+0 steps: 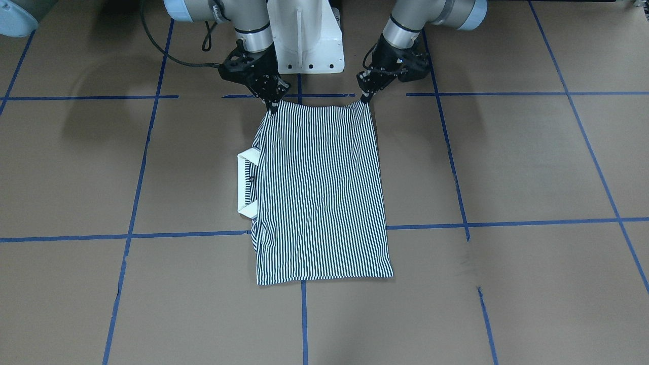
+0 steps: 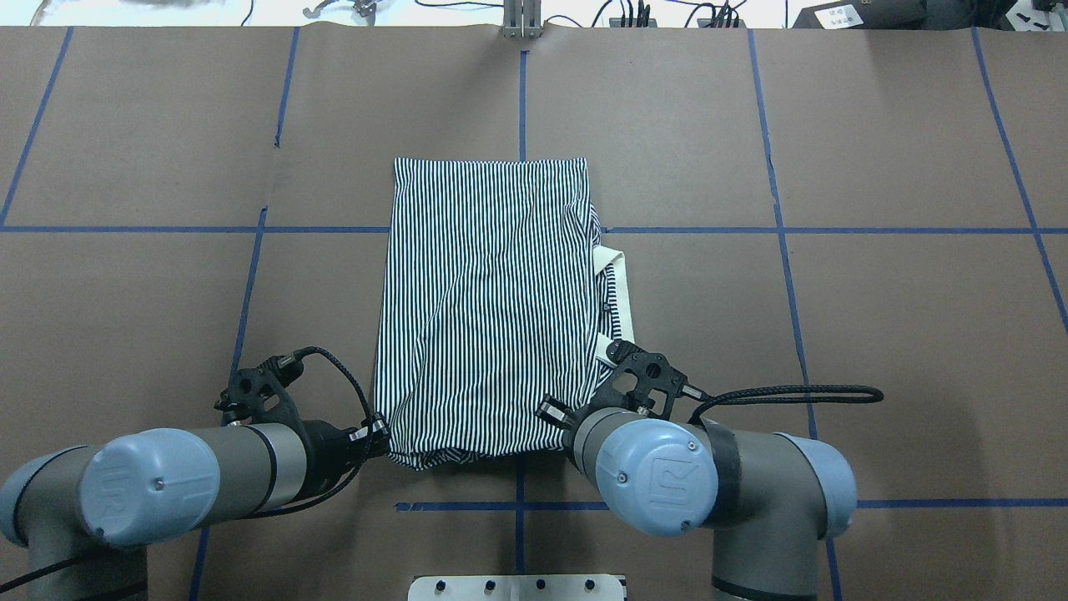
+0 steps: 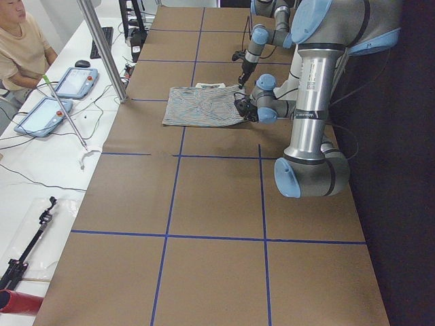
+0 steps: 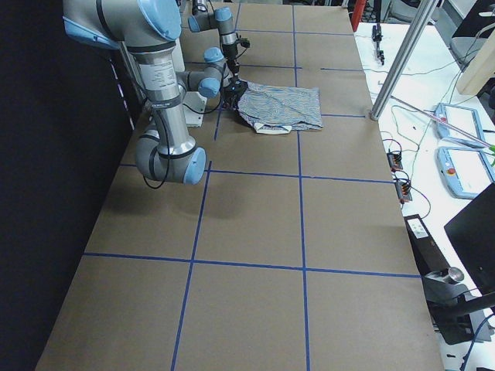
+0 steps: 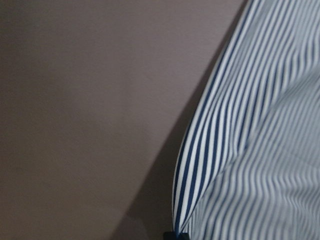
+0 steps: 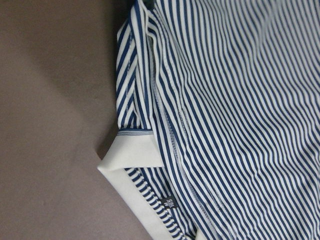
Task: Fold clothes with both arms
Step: 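Bring the left gripper to the near shirt edge beside the right gripper, then grasp the near shirt edge with both grippers and fold it away from the robot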
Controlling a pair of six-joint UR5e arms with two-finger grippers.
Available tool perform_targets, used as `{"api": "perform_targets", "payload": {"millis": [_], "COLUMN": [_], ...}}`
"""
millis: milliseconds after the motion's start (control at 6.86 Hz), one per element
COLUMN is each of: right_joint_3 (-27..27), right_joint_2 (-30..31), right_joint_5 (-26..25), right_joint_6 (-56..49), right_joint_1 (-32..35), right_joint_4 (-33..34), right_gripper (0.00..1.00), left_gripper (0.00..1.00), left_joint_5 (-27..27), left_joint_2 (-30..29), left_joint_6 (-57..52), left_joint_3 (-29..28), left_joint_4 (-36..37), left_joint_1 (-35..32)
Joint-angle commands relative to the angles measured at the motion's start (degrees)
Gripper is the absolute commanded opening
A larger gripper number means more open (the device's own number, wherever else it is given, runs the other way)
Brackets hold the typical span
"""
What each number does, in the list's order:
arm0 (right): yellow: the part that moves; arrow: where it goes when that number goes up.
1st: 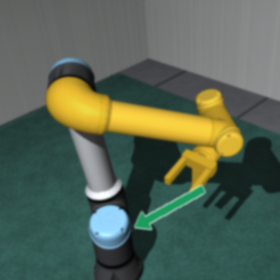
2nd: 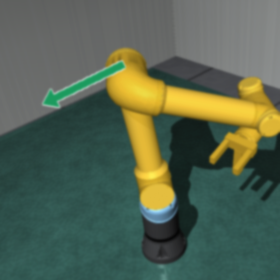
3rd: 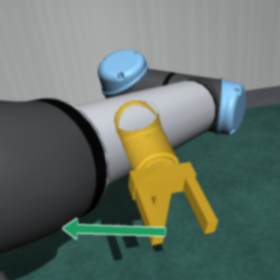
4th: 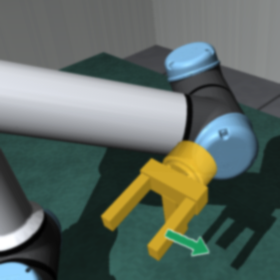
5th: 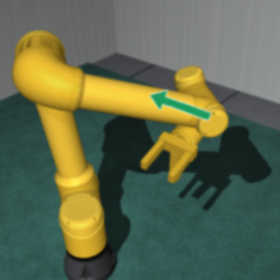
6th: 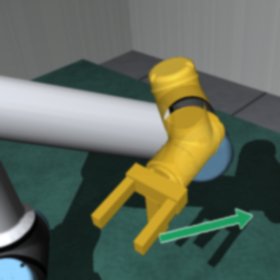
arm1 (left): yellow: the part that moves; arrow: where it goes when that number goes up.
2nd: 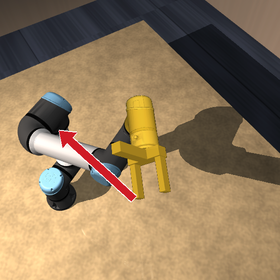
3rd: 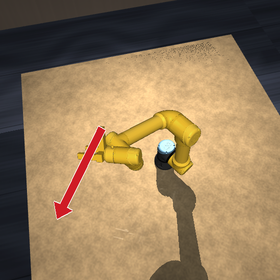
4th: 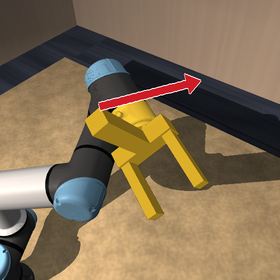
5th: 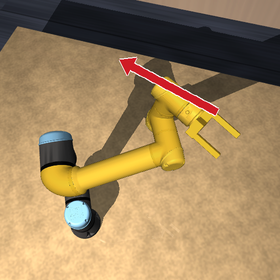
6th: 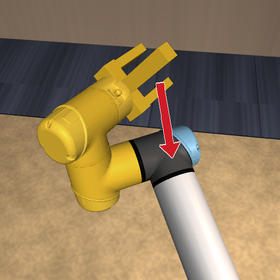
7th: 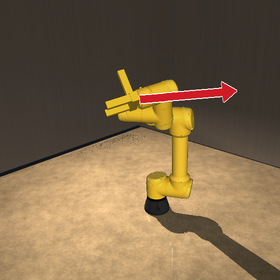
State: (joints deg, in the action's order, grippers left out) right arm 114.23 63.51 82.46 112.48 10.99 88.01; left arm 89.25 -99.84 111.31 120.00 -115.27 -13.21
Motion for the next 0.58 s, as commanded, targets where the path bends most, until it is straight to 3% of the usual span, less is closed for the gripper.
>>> {"api": "perform_targets", "payload": {"millis": [0,146,292,437], "right_joint_3": [10.6,8.1,2.5,-2.6], "right_joint_2": [0.9,-1.1,-5.8,-8.0], "right_joint_5": [-1.6,-0.7,0.3,3.3], "right_joint_6": [0.5,-1.8,-6.7,-7.6], "right_joint_1": [-0.4,5.4,9.2,13.6], "right_joint_4": [9.2,8.7,7.1,5.5], "right_gripper": [0.0,0.0,0.0,0.0], "left_gripper": [0.0,0.0,0.0,0.0], "left_joint_5": [0.3,0.5,1.4,1.5], "left_joint_2": [-4.3,-8.0,-11.7,-12.7], "left_joint_6": [-0.3,-1.1,-5.0,-6.9], "left_joint_3": [8.5,5.4,-0.4,-2.6], "left_joint_4": [10.5,11.0,10.9,11.0], "left_joint_1": [-2.1,-8.2,-12.3,-15.6]}}
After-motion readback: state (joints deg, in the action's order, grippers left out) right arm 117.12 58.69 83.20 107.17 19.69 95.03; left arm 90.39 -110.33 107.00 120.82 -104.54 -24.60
